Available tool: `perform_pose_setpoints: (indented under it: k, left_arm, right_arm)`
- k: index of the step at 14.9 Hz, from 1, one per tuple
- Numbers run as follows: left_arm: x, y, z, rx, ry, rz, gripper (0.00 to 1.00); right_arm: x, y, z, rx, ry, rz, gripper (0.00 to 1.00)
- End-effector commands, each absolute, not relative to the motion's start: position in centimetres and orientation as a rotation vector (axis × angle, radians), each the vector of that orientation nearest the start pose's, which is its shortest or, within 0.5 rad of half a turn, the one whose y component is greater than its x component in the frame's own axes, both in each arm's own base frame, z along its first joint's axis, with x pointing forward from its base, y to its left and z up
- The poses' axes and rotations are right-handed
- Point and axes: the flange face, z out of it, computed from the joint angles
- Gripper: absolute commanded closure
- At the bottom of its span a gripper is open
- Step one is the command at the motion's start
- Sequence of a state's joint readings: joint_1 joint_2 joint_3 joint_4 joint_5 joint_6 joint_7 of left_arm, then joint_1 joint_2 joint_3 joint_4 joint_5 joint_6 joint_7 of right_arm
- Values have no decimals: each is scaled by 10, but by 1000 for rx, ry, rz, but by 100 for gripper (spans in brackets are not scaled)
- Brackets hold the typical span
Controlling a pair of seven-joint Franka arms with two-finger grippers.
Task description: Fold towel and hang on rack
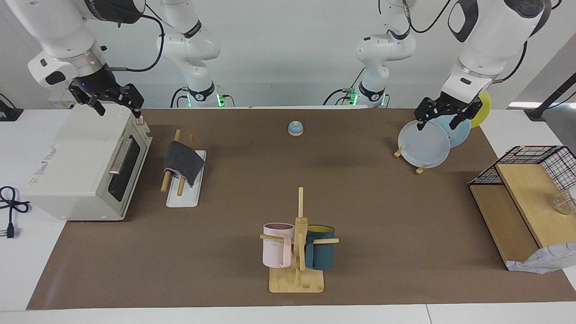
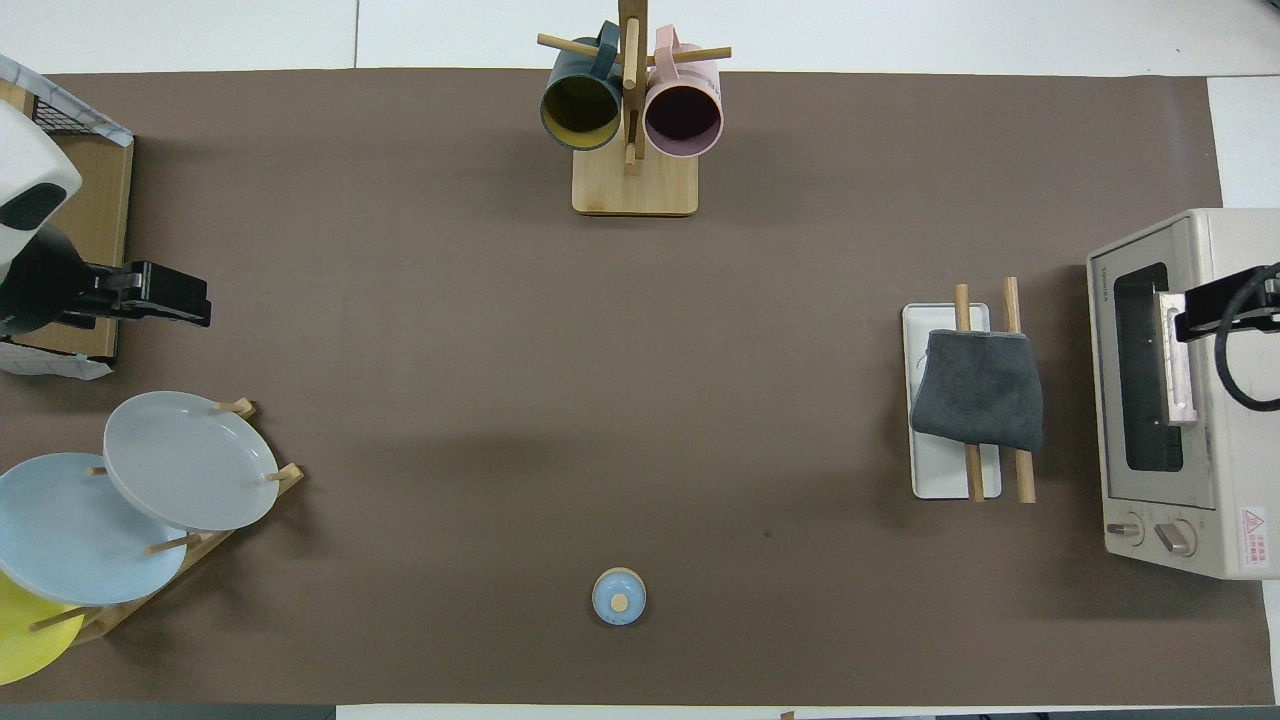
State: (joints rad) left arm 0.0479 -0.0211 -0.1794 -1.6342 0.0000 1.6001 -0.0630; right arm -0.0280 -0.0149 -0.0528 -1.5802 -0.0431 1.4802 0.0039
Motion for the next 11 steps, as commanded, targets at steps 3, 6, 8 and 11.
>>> perform_pose_setpoints:
  k: [3,6,8,11]
  left_arm:
    - [537,-69,610,-3141,114,1,0]
    - [537,-68,610,-3141,112,1,0]
    - [537,-68,610,-3141,112,1,0]
    - [537,-68,610,-3141,112,1,0]
  right_arm:
    - [532,-51,615,-3169,140,119,0]
    - [532,-47,616,-3171,123,112,0]
    - [532,-46,615,-3171,120,114,0]
    - [532,-46,616,-3171,120,112,0]
